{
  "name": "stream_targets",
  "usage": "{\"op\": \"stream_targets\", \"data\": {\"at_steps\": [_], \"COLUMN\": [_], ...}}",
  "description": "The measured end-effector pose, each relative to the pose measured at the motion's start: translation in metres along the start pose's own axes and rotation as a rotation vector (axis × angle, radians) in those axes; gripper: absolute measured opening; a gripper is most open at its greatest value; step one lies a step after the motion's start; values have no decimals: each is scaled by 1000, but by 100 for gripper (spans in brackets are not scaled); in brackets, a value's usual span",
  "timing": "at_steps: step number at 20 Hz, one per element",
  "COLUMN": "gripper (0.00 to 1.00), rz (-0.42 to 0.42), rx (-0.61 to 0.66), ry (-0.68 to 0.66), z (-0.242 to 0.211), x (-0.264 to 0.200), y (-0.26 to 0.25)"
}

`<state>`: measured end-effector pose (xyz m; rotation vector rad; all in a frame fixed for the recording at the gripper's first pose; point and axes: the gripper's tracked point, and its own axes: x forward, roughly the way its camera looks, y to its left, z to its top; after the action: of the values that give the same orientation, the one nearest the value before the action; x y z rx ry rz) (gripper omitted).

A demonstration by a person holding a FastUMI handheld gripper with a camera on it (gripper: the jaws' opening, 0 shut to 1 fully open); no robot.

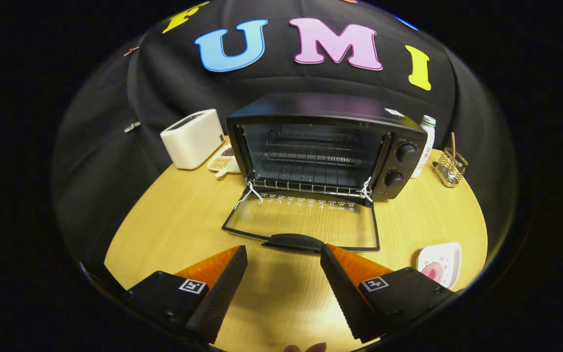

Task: Open the toaster oven, put the food inside, and close the toaster oven door.

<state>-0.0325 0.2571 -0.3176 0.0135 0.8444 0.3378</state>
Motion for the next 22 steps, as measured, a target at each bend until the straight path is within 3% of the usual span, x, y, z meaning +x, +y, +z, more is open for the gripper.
{"op": "stream_targets", "data": {"at_steps": [4, 9, 16, 22], "gripper": [100, 99, 99, 99], "rz": [39, -24, -8, -93], "rx": [55, 107, 221, 220], "ry": [-11, 77, 328, 567], "z": [27, 24, -24, -90], "x": [-46, -83, -99, -78], "y": [-45, -139, -253, -343]}}
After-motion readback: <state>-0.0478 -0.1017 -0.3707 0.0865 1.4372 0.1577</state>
